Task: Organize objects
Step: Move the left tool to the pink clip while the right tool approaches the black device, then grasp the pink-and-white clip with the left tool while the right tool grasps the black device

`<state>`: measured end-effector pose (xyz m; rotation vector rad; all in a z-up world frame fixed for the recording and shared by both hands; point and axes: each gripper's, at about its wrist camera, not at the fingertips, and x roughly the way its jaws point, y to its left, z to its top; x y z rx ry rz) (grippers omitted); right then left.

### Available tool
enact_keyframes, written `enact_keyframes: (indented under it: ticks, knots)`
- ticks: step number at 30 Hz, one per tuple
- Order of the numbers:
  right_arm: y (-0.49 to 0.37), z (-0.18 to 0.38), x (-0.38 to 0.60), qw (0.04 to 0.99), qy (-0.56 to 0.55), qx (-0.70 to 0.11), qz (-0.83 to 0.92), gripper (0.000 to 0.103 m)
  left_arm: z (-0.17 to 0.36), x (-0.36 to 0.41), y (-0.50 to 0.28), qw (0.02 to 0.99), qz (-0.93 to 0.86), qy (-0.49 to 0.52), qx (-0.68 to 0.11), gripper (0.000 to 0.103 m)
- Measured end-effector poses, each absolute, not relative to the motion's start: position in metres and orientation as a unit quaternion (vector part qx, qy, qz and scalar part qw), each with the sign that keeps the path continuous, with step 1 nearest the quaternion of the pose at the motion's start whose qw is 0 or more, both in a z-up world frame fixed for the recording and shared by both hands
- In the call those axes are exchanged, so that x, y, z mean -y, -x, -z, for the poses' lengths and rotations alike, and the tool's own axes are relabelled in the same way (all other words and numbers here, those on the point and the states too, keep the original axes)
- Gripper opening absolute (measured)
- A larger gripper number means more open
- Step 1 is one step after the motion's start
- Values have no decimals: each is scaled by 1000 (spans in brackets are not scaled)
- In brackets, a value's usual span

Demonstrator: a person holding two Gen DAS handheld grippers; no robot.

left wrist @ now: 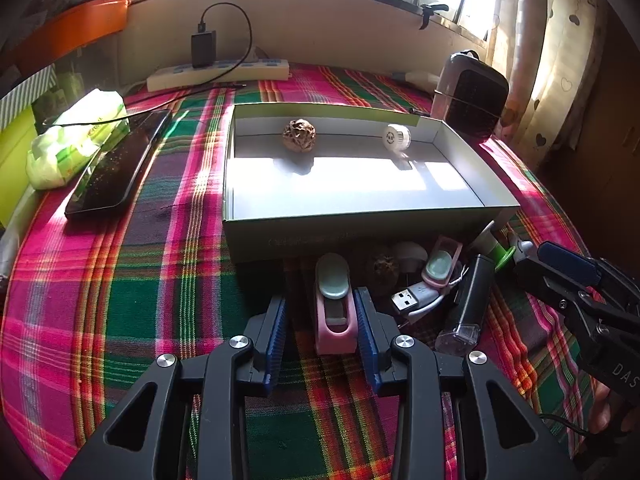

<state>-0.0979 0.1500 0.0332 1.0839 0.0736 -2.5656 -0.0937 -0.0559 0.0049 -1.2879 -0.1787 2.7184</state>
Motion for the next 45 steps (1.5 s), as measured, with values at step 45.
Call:
enact_keyframes:
  ticks: [45]
  knots:
    - [71,-26,-115,174,-403,-53,897,54,-4,71,90,61,-903,417,77,31]
